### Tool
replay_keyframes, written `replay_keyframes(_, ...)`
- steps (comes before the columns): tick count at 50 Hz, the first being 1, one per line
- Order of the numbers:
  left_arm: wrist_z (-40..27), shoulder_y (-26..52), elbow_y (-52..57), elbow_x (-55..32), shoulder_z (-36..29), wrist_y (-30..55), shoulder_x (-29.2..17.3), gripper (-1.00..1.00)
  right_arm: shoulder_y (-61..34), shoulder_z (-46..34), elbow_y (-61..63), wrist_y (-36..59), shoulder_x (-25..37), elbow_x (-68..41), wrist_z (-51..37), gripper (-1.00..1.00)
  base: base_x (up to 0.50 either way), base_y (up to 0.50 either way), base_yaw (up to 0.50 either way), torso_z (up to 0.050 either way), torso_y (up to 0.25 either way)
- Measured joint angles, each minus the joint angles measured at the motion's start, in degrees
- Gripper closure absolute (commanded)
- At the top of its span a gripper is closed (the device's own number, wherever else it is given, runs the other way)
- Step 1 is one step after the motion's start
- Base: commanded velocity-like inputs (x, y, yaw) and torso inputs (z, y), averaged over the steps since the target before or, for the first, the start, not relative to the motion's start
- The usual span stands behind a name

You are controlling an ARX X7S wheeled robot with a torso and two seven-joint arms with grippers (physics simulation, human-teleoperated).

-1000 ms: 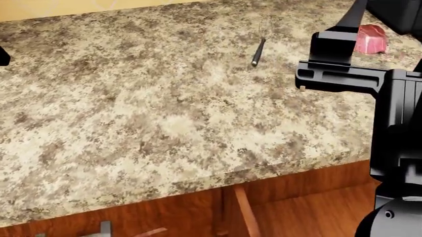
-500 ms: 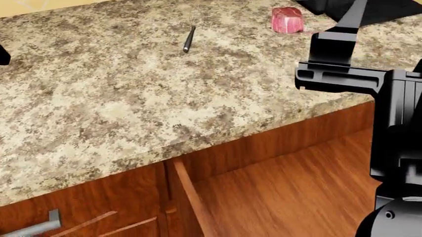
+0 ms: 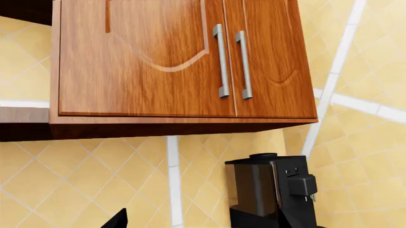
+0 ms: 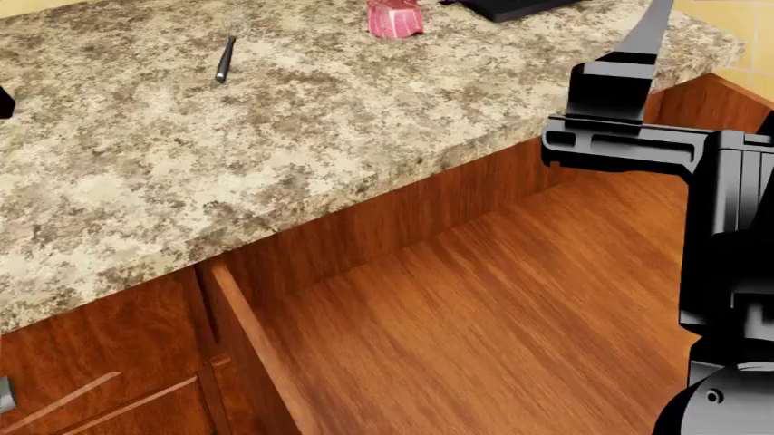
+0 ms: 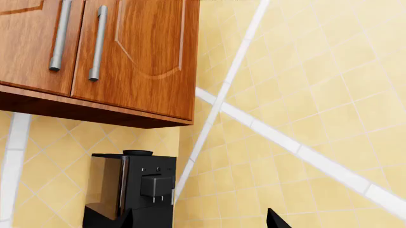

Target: Close the right drawer.

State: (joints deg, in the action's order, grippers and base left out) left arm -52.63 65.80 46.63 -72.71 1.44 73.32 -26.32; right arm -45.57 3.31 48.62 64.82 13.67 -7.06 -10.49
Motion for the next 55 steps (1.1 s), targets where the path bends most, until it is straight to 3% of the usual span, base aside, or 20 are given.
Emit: replay_keyframes(55, -2.7, 0.6, -0.2, -3.3, -1.0, -1.4, -2.1, -1.00, 0.0, -0.1, 0.3, 0.2, 0.7, -1.2, -1.1, -1.00, -0.11, 0.11, -0.50, 0.000, 0.000)
